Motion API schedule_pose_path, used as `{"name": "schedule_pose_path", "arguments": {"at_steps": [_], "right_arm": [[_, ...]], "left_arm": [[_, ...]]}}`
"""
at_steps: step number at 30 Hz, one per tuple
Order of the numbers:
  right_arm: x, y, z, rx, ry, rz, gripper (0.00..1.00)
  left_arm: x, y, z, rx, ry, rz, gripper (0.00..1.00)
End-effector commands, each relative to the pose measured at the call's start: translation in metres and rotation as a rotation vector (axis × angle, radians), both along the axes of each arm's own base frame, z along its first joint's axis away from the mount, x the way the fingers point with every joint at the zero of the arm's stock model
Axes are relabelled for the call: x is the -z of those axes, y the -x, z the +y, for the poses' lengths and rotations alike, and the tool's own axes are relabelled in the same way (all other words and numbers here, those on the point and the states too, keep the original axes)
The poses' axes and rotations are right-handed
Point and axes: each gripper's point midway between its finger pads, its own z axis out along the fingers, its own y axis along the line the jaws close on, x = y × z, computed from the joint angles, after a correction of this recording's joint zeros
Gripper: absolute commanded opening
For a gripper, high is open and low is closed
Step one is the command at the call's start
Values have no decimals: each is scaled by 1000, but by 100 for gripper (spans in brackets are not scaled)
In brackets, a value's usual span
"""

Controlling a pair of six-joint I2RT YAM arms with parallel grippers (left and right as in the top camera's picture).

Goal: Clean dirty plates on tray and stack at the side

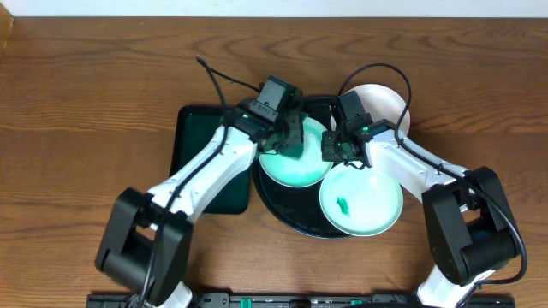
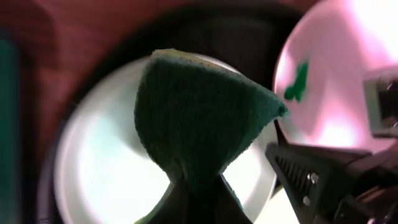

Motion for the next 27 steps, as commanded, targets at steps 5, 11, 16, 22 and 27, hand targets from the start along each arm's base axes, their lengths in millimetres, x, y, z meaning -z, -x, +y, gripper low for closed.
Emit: {"name": "schedule_pose_path", "arguments": {"at_steps": [5, 11, 16, 22, 27], "right_arm": [[6, 6, 10, -27, -19, 22, 1], [6, 6, 10, -26, -20, 22, 1], [6, 6, 10, -27, -19, 22, 1], [6, 6, 10, -27, -19, 22, 1], [6, 6, 10, -27, -19, 22, 1]], "left_arm": [[27, -6, 21, -48, -144, 10, 8], [60, -2, 24, -45, -187, 79, 8], [87, 4, 26, -38, -216, 138, 8], [91, 28, -10, 60, -19, 274, 7], [77, 40, -34, 121, 120, 327, 7]]}}
